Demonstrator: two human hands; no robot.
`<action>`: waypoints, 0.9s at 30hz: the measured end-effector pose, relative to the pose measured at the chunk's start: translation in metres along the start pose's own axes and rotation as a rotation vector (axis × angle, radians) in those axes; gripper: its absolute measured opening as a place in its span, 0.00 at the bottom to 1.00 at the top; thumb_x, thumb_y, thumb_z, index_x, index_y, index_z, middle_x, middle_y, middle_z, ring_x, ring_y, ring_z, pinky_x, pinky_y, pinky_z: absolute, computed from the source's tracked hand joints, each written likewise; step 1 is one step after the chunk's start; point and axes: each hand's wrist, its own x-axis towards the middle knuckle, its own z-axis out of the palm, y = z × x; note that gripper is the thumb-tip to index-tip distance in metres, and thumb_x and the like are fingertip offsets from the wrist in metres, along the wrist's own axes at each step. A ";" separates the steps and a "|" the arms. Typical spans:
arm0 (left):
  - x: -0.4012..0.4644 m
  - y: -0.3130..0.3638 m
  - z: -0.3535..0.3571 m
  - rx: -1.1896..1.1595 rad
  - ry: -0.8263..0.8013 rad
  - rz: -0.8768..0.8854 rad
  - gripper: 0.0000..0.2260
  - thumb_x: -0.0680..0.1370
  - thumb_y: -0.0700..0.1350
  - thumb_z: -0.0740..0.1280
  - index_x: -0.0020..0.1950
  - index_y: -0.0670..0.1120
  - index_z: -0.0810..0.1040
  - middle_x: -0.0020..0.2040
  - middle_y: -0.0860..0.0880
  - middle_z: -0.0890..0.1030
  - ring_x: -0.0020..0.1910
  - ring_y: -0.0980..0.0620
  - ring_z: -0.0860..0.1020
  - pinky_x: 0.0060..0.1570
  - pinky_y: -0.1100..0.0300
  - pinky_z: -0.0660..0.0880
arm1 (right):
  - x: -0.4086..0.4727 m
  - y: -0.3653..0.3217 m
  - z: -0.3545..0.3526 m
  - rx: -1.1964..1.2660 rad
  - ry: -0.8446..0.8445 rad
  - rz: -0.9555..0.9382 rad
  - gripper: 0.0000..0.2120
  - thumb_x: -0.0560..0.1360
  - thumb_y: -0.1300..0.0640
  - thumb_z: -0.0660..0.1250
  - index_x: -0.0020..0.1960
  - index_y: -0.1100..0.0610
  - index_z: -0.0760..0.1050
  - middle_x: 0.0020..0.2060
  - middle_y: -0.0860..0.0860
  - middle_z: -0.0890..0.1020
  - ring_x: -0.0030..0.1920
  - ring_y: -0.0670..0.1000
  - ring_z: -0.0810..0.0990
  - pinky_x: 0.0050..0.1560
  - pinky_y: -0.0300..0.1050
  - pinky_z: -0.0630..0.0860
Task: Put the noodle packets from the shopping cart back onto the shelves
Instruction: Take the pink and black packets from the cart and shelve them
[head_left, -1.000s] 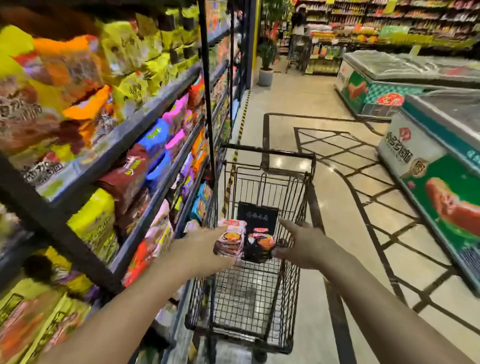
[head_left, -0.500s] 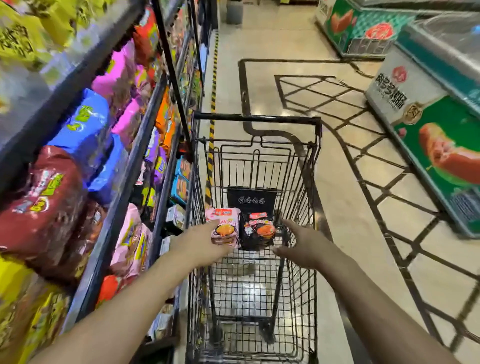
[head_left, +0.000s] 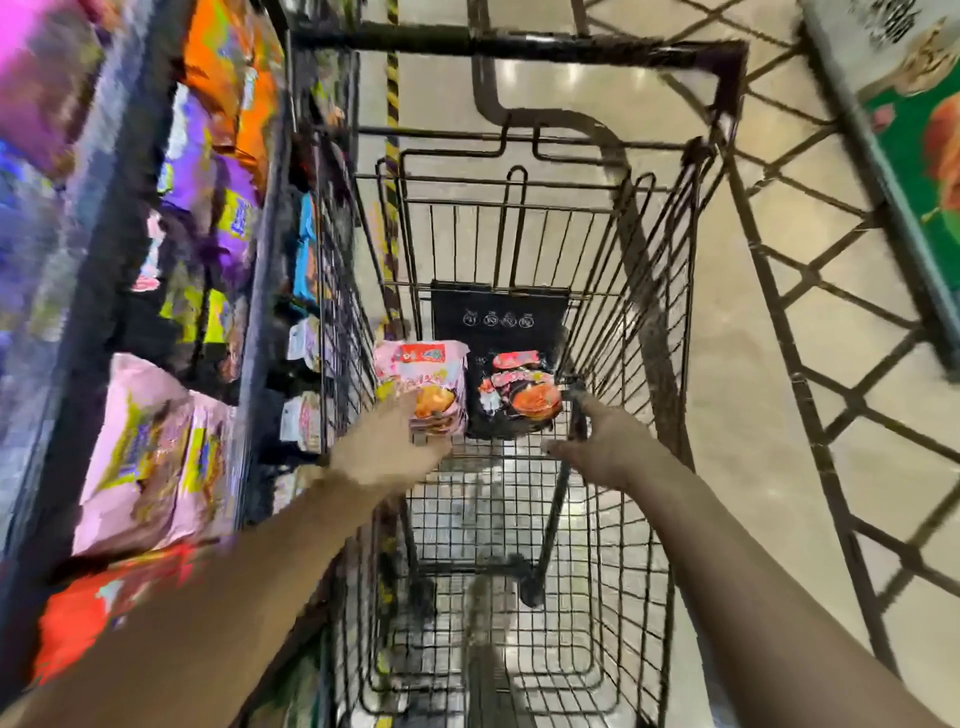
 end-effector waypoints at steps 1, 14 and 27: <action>0.014 -0.001 0.010 0.009 -0.008 -0.011 0.41 0.75 0.69 0.64 0.82 0.55 0.54 0.80 0.45 0.65 0.76 0.42 0.67 0.72 0.44 0.69 | 0.017 0.003 0.004 0.018 -0.008 0.006 0.42 0.76 0.39 0.71 0.83 0.44 0.54 0.77 0.58 0.68 0.74 0.60 0.69 0.74 0.55 0.68; 0.150 -0.043 0.074 -0.154 0.260 -0.228 0.36 0.77 0.51 0.72 0.77 0.37 0.59 0.59 0.37 0.76 0.58 0.40 0.77 0.48 0.53 0.75 | 0.186 0.022 0.065 0.511 0.025 0.086 0.28 0.72 0.45 0.78 0.65 0.55 0.71 0.56 0.51 0.82 0.53 0.50 0.81 0.57 0.42 0.77; 0.176 -0.039 0.088 0.064 0.187 -0.327 0.47 0.73 0.70 0.68 0.74 0.33 0.63 0.70 0.33 0.68 0.70 0.36 0.67 0.69 0.47 0.65 | 0.244 0.021 0.087 0.615 0.120 0.117 0.34 0.68 0.49 0.82 0.65 0.58 0.70 0.57 0.54 0.82 0.52 0.55 0.84 0.52 0.52 0.83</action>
